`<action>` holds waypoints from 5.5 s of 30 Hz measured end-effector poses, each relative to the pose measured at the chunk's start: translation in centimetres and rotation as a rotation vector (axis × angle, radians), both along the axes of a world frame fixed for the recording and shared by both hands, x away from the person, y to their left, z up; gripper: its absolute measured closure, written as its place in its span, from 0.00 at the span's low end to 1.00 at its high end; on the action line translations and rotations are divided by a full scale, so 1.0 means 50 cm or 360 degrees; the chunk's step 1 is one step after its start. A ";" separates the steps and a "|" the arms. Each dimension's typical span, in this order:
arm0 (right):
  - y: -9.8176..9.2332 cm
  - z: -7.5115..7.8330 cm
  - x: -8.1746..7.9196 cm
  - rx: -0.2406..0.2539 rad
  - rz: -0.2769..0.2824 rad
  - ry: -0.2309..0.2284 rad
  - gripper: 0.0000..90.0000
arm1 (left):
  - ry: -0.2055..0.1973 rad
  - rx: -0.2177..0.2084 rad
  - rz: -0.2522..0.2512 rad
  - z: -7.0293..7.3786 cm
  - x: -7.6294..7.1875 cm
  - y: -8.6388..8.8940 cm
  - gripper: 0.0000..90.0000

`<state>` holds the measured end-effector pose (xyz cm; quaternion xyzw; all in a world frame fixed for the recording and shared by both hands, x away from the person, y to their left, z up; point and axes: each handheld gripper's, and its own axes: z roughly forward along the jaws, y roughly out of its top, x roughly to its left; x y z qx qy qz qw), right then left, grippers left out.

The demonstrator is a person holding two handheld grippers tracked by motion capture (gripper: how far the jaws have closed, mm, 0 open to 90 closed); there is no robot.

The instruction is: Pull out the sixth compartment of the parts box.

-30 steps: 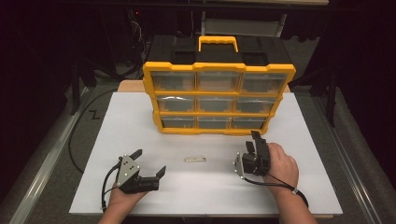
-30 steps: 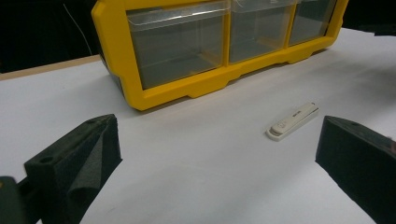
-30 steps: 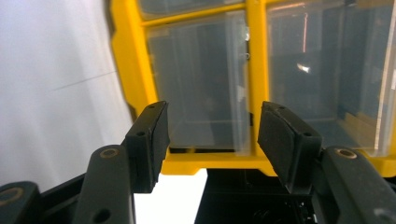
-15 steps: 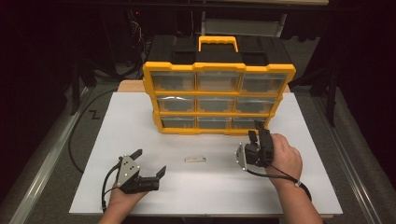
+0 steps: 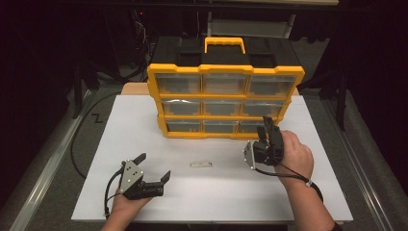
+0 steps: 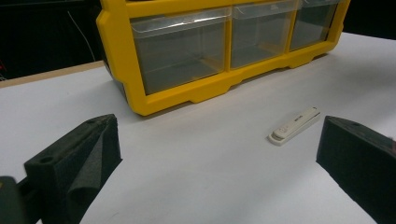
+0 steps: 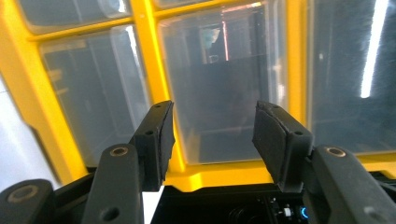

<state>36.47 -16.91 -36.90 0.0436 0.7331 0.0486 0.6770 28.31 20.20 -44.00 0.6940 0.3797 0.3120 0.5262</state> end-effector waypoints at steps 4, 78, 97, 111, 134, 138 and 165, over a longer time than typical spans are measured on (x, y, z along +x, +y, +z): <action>0.002 0.015 0.005 -0.0027 -0.0003 -0.0022 0.58 | -0.0007 -0.0011 0.0002 0.001 -0.001 0.001 0.00; 0.021 0.064 0.076 -0.0260 -0.0058 -0.0104 0.88 | -0.0028 -0.0011 -0.0020 -0.001 -0.003 0.007 0.00; 0.020 0.067 0.063 -0.0265 -0.0043 -0.0087 0.89 | -0.0018 0.0013 -0.0029 -0.003 -0.004 0.005 0.00; 0.017 0.068 0.036 -0.0253 -0.0033 -0.0072 0.89 | -0.0028 0.0009 -0.0035 -0.002 -0.004 0.004 0.00; 0.017 0.072 -0.014 -0.0270 -0.0022 -0.0058 0.89 | -0.0036 -0.0004 -0.0041 0.000 -0.006 0.005 0.00; 0.016 0.072 -0.021 -0.0271 -0.0022 -0.0053 0.89 | -0.0035 0.0003 -0.0047 0.000 -0.006 0.005 0.00; 0.012 0.072 -0.063 -0.0274 -0.0004 -0.0054 0.89 | -0.0037 0.0010 -0.0072 0.000 -0.005 0.000 0.00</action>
